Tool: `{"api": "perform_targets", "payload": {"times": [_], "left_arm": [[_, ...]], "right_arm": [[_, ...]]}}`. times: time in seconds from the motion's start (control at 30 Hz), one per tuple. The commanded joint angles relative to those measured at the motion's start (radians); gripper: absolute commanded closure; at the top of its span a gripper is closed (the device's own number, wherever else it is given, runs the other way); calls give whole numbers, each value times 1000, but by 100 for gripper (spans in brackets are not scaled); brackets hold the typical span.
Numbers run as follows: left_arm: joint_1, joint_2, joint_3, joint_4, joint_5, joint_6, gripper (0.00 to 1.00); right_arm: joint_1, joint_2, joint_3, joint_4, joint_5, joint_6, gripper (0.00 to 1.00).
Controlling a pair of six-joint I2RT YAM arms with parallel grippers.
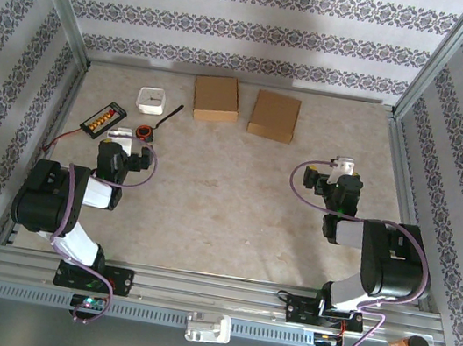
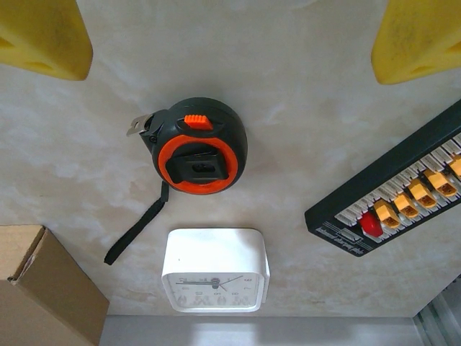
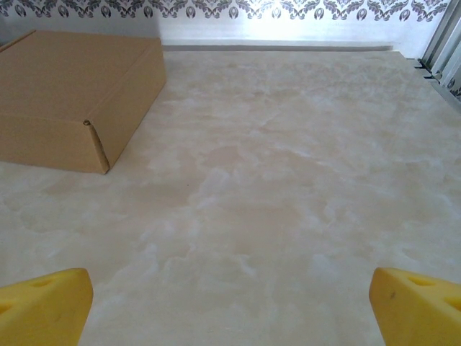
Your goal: Fold the paper box
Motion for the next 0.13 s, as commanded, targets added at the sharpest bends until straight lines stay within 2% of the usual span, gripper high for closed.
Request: {"api": "perform_targets", "payload": {"times": [0.0,0.1], "left_arm": [[-10,-4,8,32,-7,-3,0],[-10,-4,8,32,-7,-4,1]], "right_arm": [[-11,-3,9,25,-11,5,2],[-11,-13,-6,41,-9,5,2]]}}
